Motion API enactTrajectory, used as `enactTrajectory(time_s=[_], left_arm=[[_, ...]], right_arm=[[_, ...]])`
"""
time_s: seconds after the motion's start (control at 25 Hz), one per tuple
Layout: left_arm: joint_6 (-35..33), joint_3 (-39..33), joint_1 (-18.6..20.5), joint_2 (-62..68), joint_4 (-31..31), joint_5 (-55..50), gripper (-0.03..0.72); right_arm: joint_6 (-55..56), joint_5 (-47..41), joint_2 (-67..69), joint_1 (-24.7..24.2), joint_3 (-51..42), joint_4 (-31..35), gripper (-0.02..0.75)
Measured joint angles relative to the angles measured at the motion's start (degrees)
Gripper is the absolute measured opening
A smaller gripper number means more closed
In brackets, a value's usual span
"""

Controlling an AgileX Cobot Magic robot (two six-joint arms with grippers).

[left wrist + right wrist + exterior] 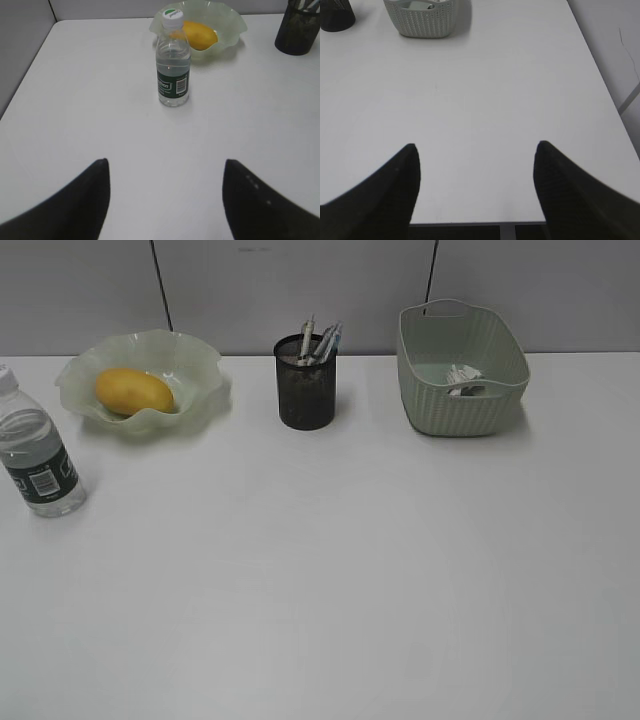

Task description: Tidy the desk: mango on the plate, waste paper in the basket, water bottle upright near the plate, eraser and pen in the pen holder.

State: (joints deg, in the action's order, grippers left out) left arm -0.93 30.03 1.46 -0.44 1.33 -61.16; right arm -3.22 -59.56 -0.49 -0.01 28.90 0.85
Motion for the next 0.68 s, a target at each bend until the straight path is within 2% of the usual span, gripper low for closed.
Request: enactTrajectory(time_s=[0.68], left_arm=[[0.0, 0.0, 0.0, 0.0, 0.0, 0.0, 0.533]], right_arm=[[0.0, 0.0, 0.0, 0.0, 0.0, 0.0, 0.561]])
